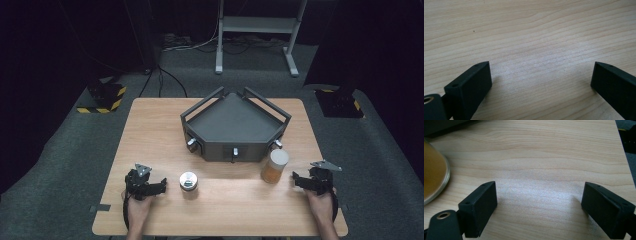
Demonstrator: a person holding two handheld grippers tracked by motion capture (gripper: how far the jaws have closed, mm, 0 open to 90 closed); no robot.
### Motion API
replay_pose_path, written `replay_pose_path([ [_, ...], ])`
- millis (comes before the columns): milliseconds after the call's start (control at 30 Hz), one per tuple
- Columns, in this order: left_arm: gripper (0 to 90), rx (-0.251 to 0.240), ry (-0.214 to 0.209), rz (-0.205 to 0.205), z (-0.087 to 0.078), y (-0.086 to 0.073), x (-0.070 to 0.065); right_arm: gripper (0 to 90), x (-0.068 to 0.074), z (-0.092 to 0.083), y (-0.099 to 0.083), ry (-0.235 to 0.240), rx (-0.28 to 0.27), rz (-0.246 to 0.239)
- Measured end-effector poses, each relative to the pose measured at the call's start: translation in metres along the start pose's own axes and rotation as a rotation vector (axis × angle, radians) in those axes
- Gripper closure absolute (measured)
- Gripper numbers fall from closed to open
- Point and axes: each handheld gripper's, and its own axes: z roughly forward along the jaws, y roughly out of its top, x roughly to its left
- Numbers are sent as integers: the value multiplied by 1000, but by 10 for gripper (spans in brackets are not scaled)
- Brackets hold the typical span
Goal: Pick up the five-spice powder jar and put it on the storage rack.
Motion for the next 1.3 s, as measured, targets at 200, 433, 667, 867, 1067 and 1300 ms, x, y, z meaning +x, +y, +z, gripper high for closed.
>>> replay_pose_path([
  [200, 33, 0, 1, -2, 0, 0, 0, 124, 0, 0, 0, -3, 1, 2],
  [433, 34, 0, -5, -5, 0, 0, 1, 120, 1, 0, 0, -4, 2, 6],
  [667, 35, -9, -22, -19, -2, -2, 5, 107, 0, 1, 1, -1, 5, 2],
  [867, 34, -16, -35, -27, -4, -6, 9, 82, 1, 1, 2, -3, 13, 7],
  [1067, 29, -12, -39, -20, -5, -6, 10, 75, 1, 1, 3, -5, 14, 8],
  [1300, 21, -11, -50, -7, -8, -9, 10, 53, 1, 2, 4, -7, 20, 11],
])
